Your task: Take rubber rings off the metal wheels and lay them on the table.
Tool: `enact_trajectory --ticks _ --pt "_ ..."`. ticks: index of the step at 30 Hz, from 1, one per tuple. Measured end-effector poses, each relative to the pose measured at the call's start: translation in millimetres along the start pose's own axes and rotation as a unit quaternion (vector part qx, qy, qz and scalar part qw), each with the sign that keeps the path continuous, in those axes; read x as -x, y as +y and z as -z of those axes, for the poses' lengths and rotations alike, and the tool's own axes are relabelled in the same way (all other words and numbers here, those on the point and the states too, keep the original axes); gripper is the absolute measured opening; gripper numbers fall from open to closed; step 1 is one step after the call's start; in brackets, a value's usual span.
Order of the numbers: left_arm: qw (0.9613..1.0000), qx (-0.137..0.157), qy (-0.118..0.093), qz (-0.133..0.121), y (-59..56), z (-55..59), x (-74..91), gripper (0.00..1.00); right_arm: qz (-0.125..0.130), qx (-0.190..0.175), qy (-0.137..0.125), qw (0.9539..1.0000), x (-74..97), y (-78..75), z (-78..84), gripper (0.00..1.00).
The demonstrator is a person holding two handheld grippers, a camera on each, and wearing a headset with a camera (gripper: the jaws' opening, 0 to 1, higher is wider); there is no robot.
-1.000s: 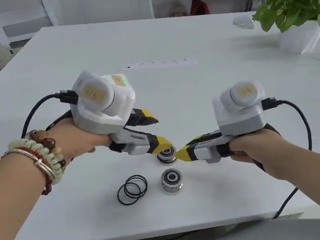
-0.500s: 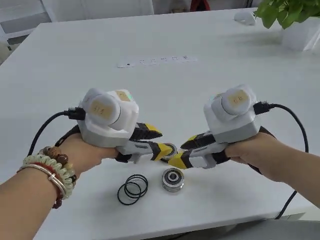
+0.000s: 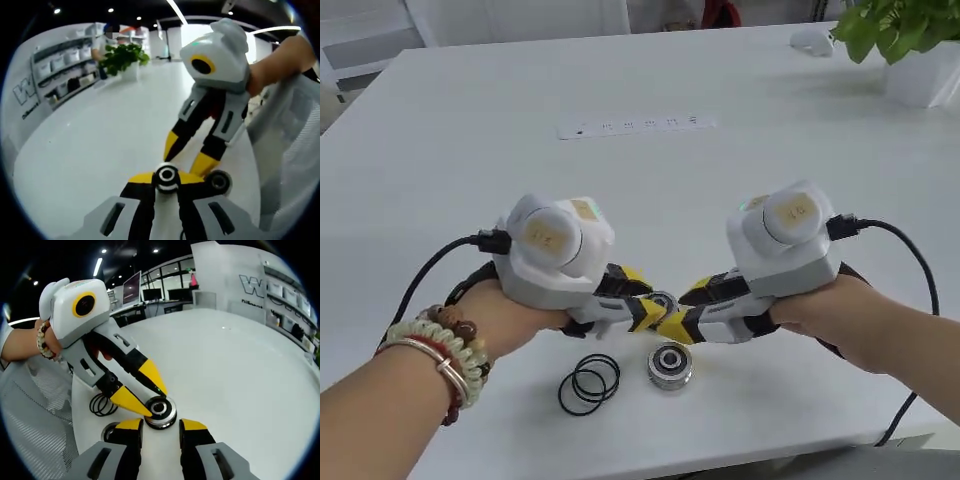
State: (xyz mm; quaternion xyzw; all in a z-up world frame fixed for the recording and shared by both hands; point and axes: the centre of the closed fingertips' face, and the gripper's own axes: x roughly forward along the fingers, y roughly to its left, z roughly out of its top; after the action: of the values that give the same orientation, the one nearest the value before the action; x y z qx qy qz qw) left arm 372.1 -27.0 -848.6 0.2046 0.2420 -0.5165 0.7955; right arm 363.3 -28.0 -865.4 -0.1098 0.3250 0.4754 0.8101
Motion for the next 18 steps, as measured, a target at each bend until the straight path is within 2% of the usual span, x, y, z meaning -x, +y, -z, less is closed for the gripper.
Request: enact_trajectory --ticks 1,6,13,18 --pt "1.0000 0.005 -0.009 0.000 -0.1 -2.3 -0.7 0.16 0.000 0.002 0.001 1.0000 -0.2 0.0 0.3 0.26" --pt "0.9999 0.014 -0.005 0.000 -0.1 0.4 -2.9 0.15 0.001 0.008 0.003 1.0000 -0.7 0.1 1.4 0.24" --pt "0.9996 0.024 -0.016 -0.005 -0.3 0.5 -1.7 0.14 0.003 0.013 0.006 0.9999 -0.7 -1.2 3.2 0.21" --pt "0.9992 0.028 -0.025 -0.007 -0.4 0.5 -1.2 0.14 0.000 0.012 0.011 0.9999 1.7 -0.8 5.8 0.14"
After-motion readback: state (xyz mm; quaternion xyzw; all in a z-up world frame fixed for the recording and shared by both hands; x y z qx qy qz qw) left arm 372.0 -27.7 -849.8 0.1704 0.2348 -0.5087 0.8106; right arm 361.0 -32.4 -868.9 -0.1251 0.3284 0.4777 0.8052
